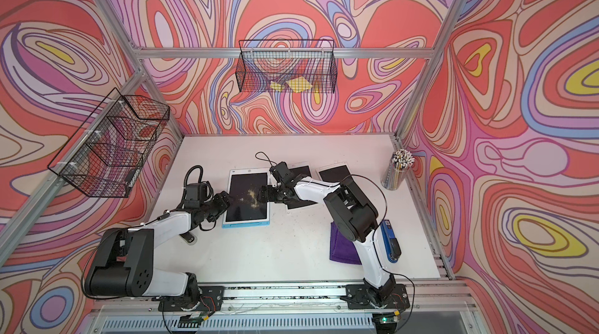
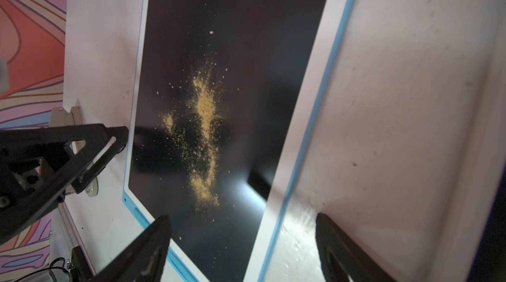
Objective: Wipe the drawing tablet
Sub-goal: Move the drawing tablet to the center of the board.
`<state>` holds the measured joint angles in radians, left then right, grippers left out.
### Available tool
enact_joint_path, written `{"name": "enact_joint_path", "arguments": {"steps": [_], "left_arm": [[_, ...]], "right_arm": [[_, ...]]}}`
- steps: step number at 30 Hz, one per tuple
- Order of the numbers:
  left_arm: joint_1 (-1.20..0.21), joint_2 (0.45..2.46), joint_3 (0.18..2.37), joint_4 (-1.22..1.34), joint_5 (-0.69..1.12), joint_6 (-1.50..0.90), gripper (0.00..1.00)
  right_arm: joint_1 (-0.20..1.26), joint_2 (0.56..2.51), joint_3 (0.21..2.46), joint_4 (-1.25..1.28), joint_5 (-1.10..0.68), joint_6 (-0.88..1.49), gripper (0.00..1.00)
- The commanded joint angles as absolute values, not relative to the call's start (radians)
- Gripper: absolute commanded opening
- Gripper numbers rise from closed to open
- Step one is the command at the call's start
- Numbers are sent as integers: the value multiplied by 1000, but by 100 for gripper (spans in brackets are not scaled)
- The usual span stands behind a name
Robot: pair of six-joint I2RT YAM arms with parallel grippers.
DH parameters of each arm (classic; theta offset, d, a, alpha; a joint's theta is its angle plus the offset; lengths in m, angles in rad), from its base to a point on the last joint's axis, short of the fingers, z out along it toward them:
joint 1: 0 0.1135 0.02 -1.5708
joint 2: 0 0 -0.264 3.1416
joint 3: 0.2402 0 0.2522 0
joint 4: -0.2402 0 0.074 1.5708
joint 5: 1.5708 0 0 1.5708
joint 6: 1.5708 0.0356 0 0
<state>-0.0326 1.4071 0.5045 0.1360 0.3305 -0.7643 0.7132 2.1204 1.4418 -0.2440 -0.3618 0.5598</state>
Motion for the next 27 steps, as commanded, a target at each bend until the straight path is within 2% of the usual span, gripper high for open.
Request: {"name": "enact_joint_path", "arguments": {"steps": [1, 12, 22, 27], "left_arm": [[-44, 1397, 436, 112, 392, -797, 76], [-98, 1236, 307, 75, 425, -813, 75], [-257, 1100, 226, 33, 373, -871, 75], [-379, 1050, 198, 14, 321, -926, 75]], "right_arm": [[739, 2119, 1394, -268, -389, 573, 86], [791, 1995, 1212, -209, -379, 631, 85], [831, 1833, 1029, -185, -353, 671, 86], [838, 1764, 941, -176, -328, 686, 86]]}}
